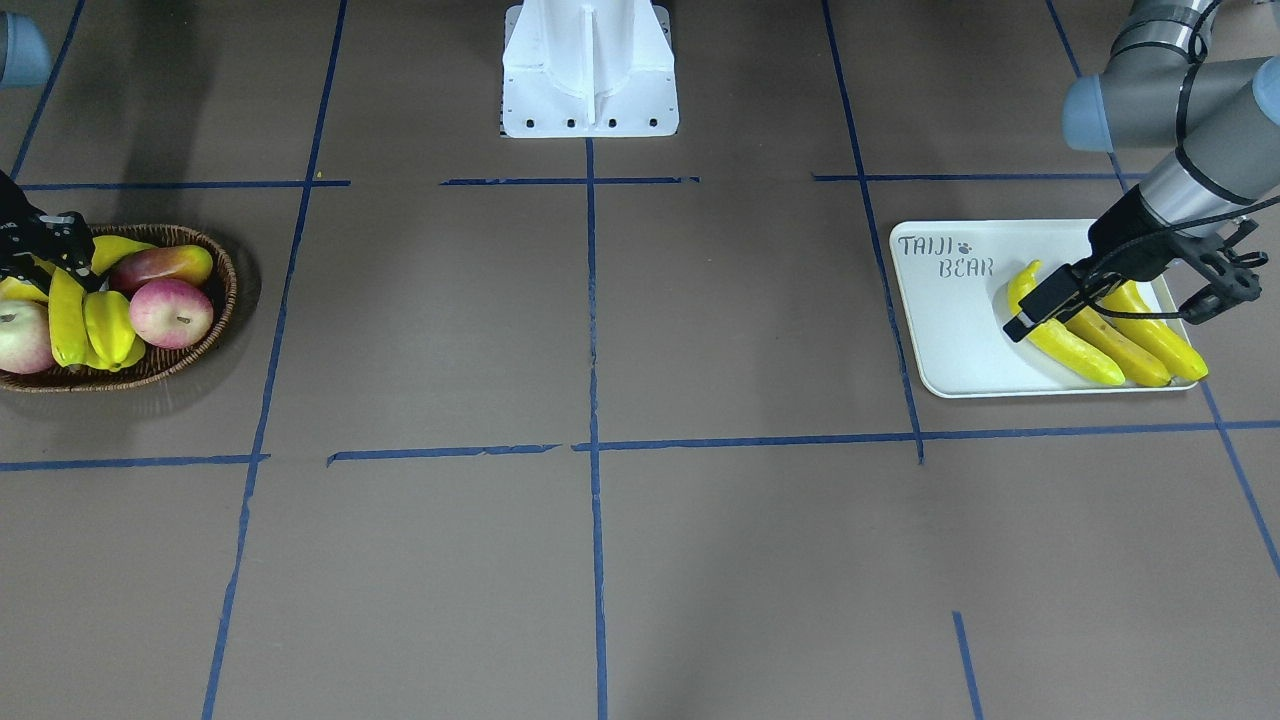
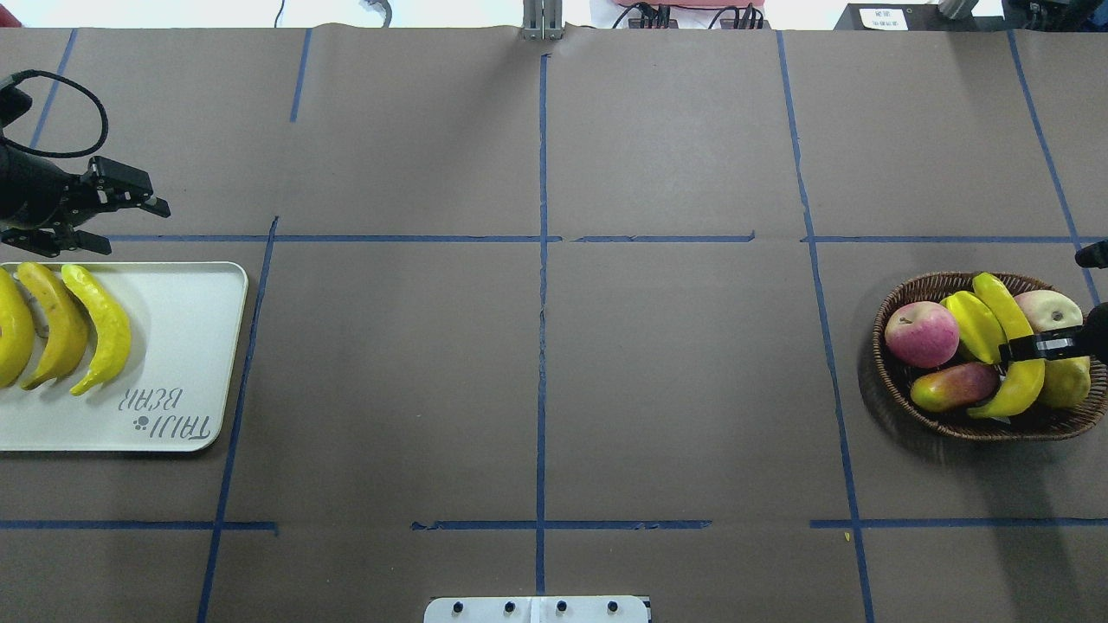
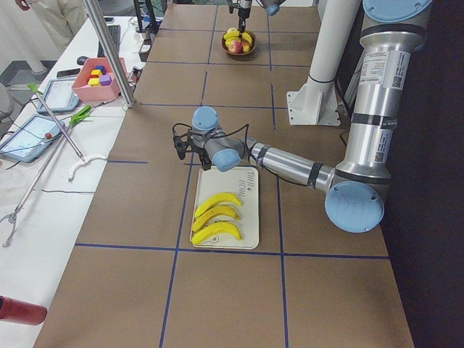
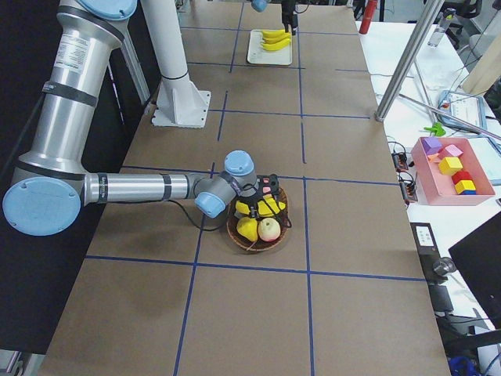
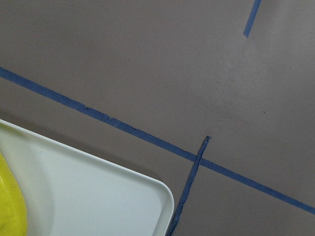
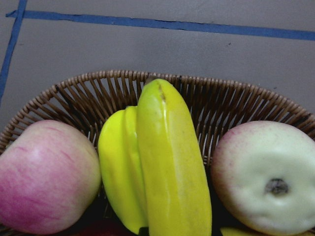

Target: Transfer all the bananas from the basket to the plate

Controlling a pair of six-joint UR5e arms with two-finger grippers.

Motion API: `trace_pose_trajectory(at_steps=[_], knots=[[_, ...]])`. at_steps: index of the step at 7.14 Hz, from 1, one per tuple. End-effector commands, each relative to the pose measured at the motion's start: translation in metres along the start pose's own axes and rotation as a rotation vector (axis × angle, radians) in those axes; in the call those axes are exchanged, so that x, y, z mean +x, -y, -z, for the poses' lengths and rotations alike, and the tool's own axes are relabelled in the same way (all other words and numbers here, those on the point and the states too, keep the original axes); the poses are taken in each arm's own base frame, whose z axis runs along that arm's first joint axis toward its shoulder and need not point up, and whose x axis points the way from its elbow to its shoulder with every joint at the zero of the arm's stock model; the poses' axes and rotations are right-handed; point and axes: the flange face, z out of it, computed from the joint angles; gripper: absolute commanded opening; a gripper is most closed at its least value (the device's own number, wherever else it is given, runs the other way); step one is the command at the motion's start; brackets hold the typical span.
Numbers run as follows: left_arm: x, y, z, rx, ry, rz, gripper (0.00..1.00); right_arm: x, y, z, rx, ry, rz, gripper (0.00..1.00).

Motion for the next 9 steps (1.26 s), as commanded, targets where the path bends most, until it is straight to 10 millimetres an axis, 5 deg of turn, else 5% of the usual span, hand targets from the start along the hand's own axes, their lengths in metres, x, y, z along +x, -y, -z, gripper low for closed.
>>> trace_pose_trajectory(at_steps=[1,3,6,9], knots=[[0.001,-0.002,-0.002,-0.004,0.001,0.009,1.0,0.002,-0.002,0.011,0.01,0.004,0.004,0.06],[0.002,-0.004,-0.003,-0.008,0.001,0.007,1.0,-0.002,-0.001,0.027,0.025,0.015,0.007,0.02],[0.003,-0.002,-0.006,-0.009,0.004,0.008,1.0,-0.059,0.018,0.101,-0.051,-0.033,0.029,0.02],[0.029,-0.01,-0.003,-0.015,-0.033,0.013,1.0,-0.188,0.096,0.091,-0.048,0.02,0.175,0.03]])
